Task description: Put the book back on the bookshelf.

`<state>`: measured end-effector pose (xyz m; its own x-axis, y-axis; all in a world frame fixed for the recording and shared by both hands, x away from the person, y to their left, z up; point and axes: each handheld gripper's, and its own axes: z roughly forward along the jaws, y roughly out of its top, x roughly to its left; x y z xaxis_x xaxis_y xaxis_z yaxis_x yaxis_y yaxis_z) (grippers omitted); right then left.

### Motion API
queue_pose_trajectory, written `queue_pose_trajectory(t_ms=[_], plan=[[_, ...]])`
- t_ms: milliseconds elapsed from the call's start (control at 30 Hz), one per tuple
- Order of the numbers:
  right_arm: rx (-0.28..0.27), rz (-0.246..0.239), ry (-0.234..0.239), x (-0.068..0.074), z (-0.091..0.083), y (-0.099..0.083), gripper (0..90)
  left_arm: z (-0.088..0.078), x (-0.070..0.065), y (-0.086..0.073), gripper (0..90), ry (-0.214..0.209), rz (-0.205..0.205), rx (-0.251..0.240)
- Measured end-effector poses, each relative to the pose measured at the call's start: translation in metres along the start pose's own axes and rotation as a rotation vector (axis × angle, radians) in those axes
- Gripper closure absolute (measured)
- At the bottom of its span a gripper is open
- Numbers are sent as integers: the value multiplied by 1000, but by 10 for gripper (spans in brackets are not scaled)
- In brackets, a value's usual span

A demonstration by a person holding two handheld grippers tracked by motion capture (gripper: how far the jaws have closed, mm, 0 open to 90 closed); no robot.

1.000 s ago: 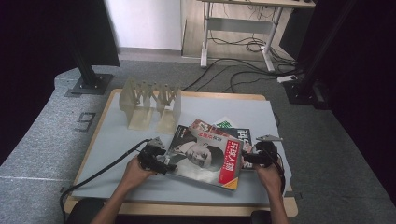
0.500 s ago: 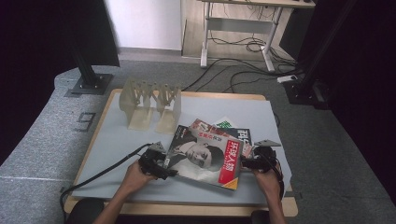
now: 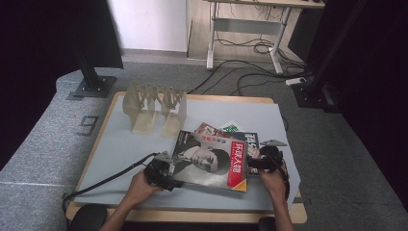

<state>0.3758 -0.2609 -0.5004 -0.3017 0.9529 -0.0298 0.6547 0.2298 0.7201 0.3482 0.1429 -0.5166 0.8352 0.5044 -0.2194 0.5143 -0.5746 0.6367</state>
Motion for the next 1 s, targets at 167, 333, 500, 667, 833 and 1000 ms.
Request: queue_pose_trajectory(t_ms=[167,333,500,667,833,1000], plan=[[2,18,-7,-4,10,11,132,0,-2,-1,96,1,-3,-2],[3,11,-8,-4,11,14,133,-14,1,3,106,22,19,-6],[-11,-16,26,2,-7,4,132,-37,14,11,119,89,14,-46],[-15,-34,82,13,-28,-13,131,-43,42,25,170,95,-60,-120],[-3,-59,122,29,-38,-26,129,-24,54,42,175,119,-61,-75],[10,-88,161,44,-44,-36,129,-6,57,60,152,143,-35,-32]])
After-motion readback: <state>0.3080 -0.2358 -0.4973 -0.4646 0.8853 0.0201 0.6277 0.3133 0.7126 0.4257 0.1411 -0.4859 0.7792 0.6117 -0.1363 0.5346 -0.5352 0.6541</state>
